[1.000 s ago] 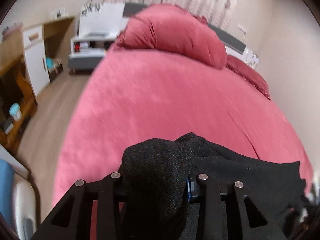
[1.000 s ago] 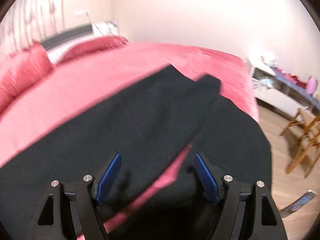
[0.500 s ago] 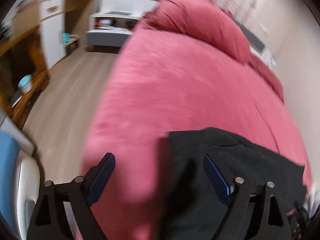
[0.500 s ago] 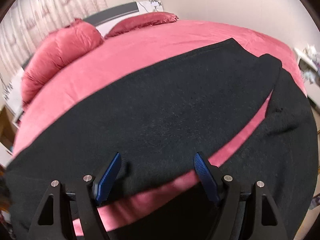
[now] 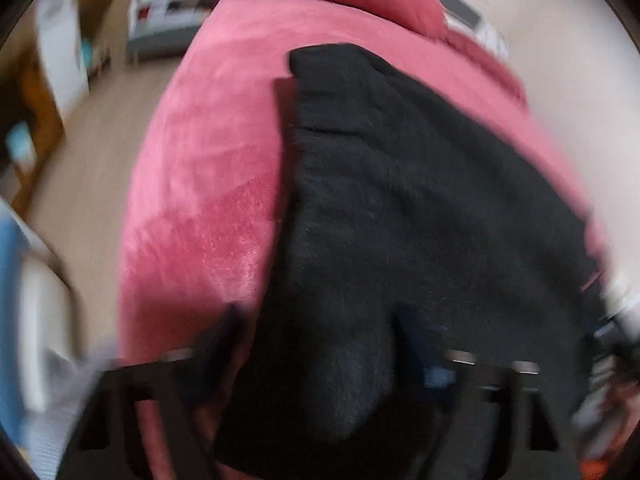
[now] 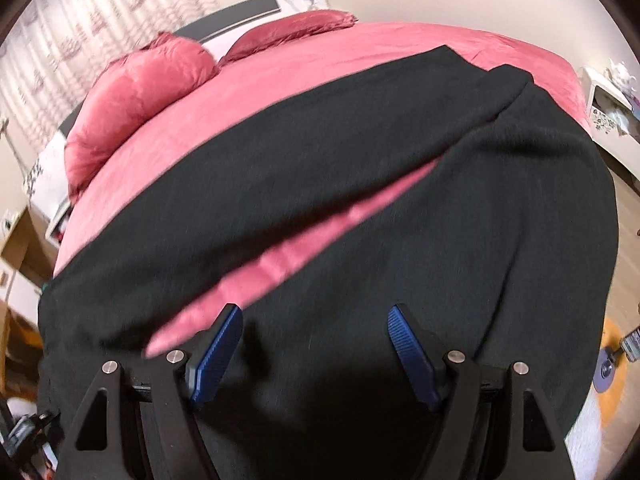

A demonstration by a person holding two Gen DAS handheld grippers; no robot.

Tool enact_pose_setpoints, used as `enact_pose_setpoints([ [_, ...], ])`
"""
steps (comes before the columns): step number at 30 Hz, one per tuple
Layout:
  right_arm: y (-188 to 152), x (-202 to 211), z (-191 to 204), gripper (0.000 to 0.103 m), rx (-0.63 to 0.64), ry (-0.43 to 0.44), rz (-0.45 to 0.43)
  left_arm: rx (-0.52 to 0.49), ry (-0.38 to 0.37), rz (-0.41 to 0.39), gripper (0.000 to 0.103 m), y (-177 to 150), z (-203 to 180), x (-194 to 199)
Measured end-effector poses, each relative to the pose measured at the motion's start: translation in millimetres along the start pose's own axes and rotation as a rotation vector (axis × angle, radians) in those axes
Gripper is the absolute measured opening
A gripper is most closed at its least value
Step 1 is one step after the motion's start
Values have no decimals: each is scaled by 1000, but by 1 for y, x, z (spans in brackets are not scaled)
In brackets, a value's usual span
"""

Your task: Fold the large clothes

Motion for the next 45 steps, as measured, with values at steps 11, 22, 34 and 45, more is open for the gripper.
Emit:
enact_pose_setpoints([
  [11, -38, 6, 57, 77, 198, 71, 33, 121, 67, -207, 7, 23, 38, 80],
  [22, -16, -5, 50, 77, 93, 195, 117, 193, 231, -175, 18, 11, 69, 64],
  [34, 149, 25, -153, 77, -87, -142, -66, -363, 188, -211, 90, 42, -146, -14],
  [45, 231, 1, -331, 77, -281, -199, -55, -196, 56, -195, 103, 42, -118, -46],
])
Point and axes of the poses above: each gripper's, at about its wrist camera, not at the fingertips, and x roughly against the way its jaws point, z to its left, y to its top, the point moved 5 cm from there along -x, roughly the way its jaws point, and after that the axes turned 5 degrees about z, right-handed, at the moved point
